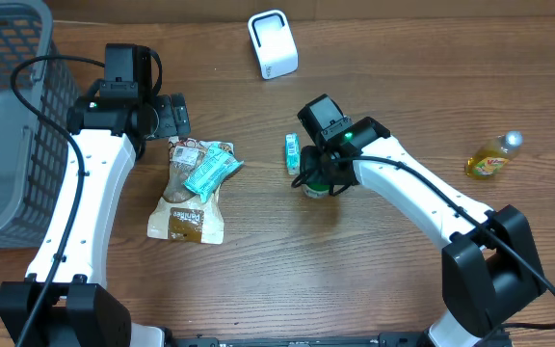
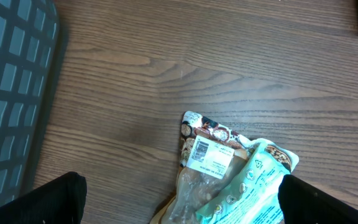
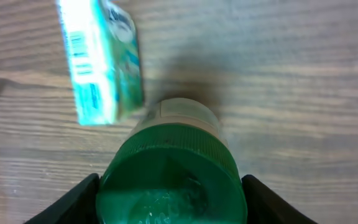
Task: Scan the item barcode
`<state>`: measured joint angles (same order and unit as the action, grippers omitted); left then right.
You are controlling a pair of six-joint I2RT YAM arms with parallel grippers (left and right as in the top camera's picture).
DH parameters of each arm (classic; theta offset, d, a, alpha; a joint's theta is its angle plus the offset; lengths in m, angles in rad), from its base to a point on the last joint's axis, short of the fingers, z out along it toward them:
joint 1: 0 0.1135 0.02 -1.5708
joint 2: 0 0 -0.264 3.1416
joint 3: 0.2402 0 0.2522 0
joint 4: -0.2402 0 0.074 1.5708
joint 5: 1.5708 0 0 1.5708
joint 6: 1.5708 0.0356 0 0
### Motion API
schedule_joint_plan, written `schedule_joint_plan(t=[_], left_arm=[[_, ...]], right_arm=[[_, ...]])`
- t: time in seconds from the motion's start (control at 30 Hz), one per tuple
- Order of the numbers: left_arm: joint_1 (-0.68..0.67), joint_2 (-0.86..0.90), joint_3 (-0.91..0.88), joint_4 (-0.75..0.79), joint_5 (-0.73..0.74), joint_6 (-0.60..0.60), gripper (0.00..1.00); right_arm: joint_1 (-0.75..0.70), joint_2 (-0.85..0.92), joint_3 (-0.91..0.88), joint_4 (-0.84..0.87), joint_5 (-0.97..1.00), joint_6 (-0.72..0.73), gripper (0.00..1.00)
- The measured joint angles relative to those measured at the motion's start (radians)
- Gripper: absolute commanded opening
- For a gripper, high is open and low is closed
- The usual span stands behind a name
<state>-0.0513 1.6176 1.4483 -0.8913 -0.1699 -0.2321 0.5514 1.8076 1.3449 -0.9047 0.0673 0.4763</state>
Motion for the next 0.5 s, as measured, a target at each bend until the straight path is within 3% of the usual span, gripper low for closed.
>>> schedule_joint_plan(t=[0.1,0.33,0.4,0.47,0.5], left_arm=[[0.0,0.0,0.0,0.0,0.0,0.0,1.0],[0.0,0.0,0.0,0.0,0.0,0.0,0.99],[0.0,0.0,0.0,0.0,0.0,0.0,1.0],[0.0,0.0,0.0,0.0,0.0,0.0,0.99],[0.0,0.0,0.0,0.0,0.0,0.0,0.99]], right_arm=[[0.0,0.0,0.0,0.017,0.0,-0.128,0.56],[0.0,0.0,0.0,-0.002,0.0,-0.404,0.67],[0.0,0.0,0.0,-0.013,0.0,-0.46,0.79],[0.0,0.0,0.0,-0.017,0.001,-0.509,1.0],[0.0,0.0,0.0,-0.02,0.001,-0.528,1.0]])
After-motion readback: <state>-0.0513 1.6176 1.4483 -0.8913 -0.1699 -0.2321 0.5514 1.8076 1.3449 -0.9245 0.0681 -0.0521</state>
